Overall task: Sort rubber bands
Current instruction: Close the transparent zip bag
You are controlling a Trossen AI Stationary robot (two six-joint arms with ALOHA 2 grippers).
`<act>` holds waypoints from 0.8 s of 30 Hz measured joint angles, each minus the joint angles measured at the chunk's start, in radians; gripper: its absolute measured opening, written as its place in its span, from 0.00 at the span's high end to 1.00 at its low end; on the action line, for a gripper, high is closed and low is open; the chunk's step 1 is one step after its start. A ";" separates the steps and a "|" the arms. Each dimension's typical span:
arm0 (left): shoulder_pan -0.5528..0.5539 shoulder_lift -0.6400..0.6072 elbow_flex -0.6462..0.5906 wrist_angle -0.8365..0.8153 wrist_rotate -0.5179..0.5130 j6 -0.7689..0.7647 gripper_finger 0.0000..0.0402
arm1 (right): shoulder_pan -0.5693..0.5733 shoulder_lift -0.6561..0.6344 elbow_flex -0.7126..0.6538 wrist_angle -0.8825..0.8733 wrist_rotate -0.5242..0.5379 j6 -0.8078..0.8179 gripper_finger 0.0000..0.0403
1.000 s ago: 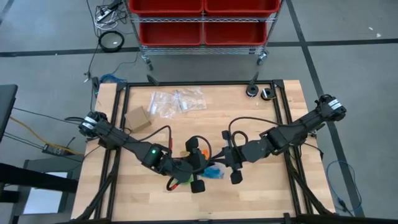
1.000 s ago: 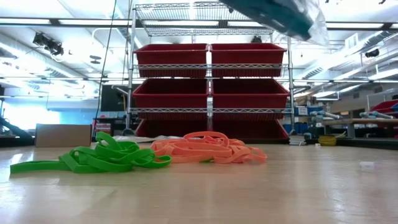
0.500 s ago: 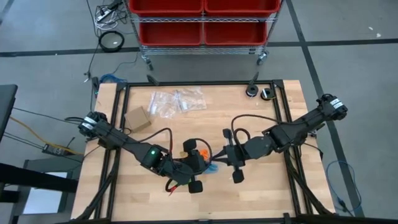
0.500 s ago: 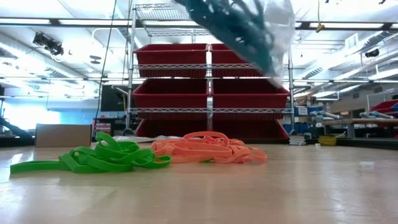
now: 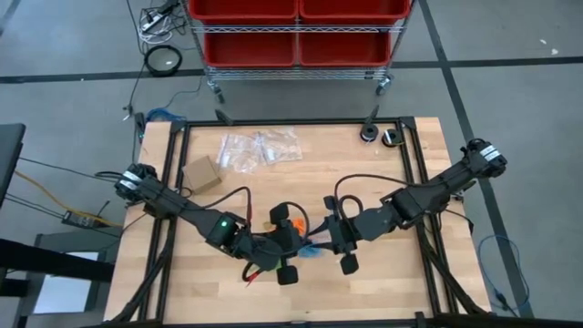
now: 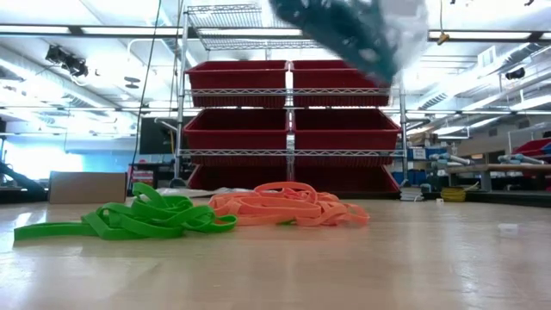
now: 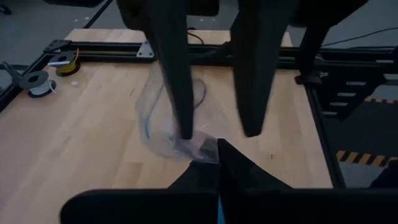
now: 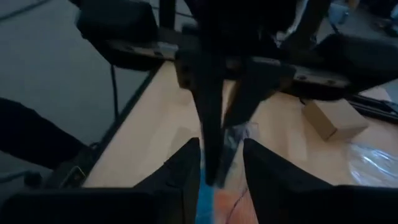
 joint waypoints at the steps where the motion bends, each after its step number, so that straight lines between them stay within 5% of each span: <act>1: 0.001 0.000 0.000 0.001 0.002 -0.001 1.00 | 0.000 0.005 0.000 0.003 0.002 0.000 0.72; 14: 0.002 0.001 -0.001 0.010 0.054 -0.002 1.00 | 0.014 0.022 0.000 0.012 0.126 -0.111 0.89; 24: 0.003 0.001 -0.001 -0.005 0.084 -0.022 1.00 | 0.056 0.022 0.000 0.027 0.138 -0.220 0.82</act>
